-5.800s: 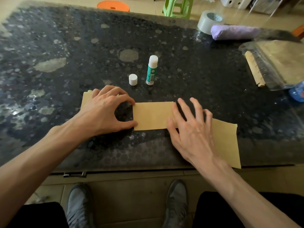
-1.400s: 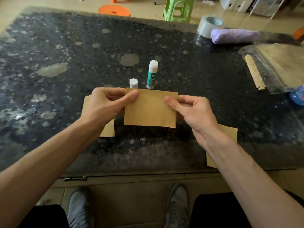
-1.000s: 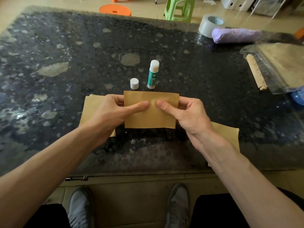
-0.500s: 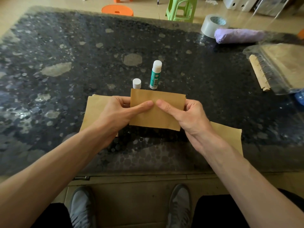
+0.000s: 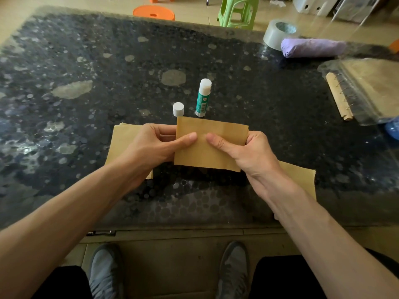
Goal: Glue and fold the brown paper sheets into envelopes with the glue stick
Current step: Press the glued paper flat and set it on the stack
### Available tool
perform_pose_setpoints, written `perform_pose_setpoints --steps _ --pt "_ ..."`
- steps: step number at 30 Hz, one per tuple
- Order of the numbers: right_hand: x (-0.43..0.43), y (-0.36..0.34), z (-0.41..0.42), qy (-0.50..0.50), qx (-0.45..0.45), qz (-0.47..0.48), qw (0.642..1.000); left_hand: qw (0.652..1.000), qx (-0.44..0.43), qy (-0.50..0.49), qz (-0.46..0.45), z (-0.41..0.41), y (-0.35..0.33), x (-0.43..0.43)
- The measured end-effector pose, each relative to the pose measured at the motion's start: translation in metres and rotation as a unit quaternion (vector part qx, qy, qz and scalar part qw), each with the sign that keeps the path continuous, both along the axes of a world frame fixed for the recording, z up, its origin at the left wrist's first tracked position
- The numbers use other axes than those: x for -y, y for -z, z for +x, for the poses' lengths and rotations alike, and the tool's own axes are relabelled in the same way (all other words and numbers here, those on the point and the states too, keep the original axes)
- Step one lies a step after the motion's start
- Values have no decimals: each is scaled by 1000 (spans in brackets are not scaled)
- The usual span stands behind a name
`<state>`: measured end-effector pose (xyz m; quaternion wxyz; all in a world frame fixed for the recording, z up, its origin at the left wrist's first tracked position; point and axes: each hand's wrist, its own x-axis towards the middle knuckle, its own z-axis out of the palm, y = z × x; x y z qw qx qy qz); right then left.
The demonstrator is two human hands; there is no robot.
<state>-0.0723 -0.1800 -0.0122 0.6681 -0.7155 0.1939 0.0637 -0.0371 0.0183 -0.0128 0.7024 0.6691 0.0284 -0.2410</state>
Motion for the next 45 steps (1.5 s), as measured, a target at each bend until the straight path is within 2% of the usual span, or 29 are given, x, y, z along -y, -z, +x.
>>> perform_pose_setpoints --steps 6,31,35,40,45 --pt "3 1 0 13 6 -2 1000 999 12 -34 17 3 0 -2" --pt "12 -3 0 45 22 32 998 998 4 -66 22 5 -2 -6" --pt "7 -2 -1 9 1 55 998 997 9 -70 25 4 -2 -5" --pt "4 -2 -3 16 19 54 998 999 -18 -42 -5 -1 -5 -1" --pt "-3 1 -5 -11 20 68 997 998 -30 -44 18 -5 0 4"
